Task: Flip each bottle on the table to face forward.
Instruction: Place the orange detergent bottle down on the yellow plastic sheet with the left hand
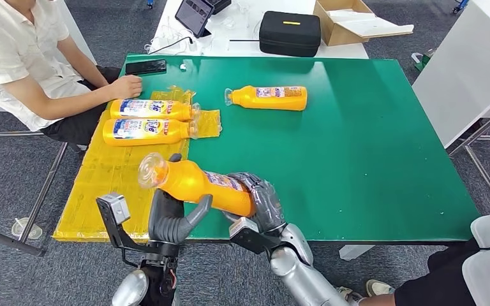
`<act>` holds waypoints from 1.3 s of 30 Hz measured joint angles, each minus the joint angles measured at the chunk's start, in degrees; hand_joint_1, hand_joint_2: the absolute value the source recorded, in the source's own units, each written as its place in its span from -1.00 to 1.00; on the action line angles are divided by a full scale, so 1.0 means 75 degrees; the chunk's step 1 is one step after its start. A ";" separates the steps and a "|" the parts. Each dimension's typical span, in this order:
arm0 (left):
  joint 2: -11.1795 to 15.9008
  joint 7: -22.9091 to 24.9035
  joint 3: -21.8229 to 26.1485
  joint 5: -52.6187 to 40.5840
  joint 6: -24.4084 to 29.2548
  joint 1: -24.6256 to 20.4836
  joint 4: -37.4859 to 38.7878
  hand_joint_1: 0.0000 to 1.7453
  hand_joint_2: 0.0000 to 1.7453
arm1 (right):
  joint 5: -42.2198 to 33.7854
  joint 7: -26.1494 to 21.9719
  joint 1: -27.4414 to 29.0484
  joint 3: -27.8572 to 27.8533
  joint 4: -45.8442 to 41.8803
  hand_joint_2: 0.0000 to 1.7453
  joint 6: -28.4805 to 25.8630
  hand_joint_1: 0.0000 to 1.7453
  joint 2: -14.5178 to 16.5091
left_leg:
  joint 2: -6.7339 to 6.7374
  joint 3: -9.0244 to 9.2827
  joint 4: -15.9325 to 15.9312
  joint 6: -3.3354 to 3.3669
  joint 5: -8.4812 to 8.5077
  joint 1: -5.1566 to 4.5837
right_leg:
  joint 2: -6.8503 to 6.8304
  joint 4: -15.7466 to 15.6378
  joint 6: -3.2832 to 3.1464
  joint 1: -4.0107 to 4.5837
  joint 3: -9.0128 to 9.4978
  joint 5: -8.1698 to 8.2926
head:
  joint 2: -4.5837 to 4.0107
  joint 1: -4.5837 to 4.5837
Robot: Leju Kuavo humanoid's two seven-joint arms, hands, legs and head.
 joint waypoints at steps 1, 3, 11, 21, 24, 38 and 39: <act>-0.0022 -0.0098 0.0021 -0.0050 0.0071 -0.0061 -0.0017 -1.00 1.00 | -0.0018 -0.0023 -0.0056 0.0069 0.0114 1.00 0.0063 0.63 0.0040 | 0.0000 0.0000 0.0000 0.0000 0.0000 0.0000 | 0.0000 0.0000 0.0000 0.0000 0.0000 0.0000 | -0.0001 0.0000; -0.0041 -0.0216 0.0046 -0.0162 0.0173 -0.0112 -0.0074 -1.00 1.00 | 0.0017 -0.0031 -0.0134 0.0155 0.0300 1.00 0.0132 0.63 0.0112 | 0.0001 0.0000 0.0000 0.0000 0.0001 0.0001 | 0.0000 0.0001 0.0000 0.0000 0.0000 0.0000 | -0.0001 0.0001; -0.0119 -0.0336 0.0192 -0.0276 0.0327 -0.0320 -0.0086 1.00 1.00 | -0.0067 -0.0066 -0.0391 0.0408 0.0805 1.00 0.0216 0.64 0.0374 | 0.0000 0.0000 0.0000 0.0000 0.0001 0.0000 | 0.0000 0.0001 0.0000 -0.0001 -0.0002 0.0000 | -0.0001 0.0002; -0.0119 -0.0140 0.0229 -0.0007 -0.0063 -0.0374 0.0046 1.00 1.00 | -0.0216 -0.0148 -0.0400 0.0450 0.0915 1.00 0.0152 0.61 0.0392 | 0.0000 -0.0001 0.0000 0.0000 0.0000 -0.0001 | 0.0000 0.0001 0.0000 -0.0001 -0.0002 0.0000 | -0.0001 0.0002; -0.0119 -0.0133 0.0229 0.0005 -0.0082 -0.0396 0.0088 1.00 1.00 | -0.0256 -0.0157 -0.0380 0.0457 0.0915 1.00 0.0152 0.59 0.0392 | 0.0000 -0.0001 0.0000 0.0000 0.0000 0.0000 | 0.0000 0.0001 0.0000 0.0000 -0.0002 0.0000 | 0.0000 0.0003; -0.0120 -0.0029 0.0235 0.0142 -0.0055 -0.0496 0.0267 1.00 1.00 | -0.1037 -0.0291 -0.0223 0.0465 0.0621 -1.00 0.1146 -1.00 0.0342 | 0.0000 -0.0001 0.0000 0.0000 0.0000 0.0000 | 0.0000 0.0001 0.0000 -0.0001 -0.0002 0.0000 | -0.0001 0.0001; -0.0119 -0.0056 0.0244 0.0142 -0.0010 -0.0495 0.0271 1.00 1.00 | -0.1093 -0.0326 -0.0220 0.0495 0.0554 -1.00 0.1389 -1.00 0.0320 | 0.0000 -0.0001 0.0000 0.0000 0.0000 0.0000 | 0.0000 0.0001 0.0000 0.0000 -0.0003 0.0000 | -0.0001 0.0001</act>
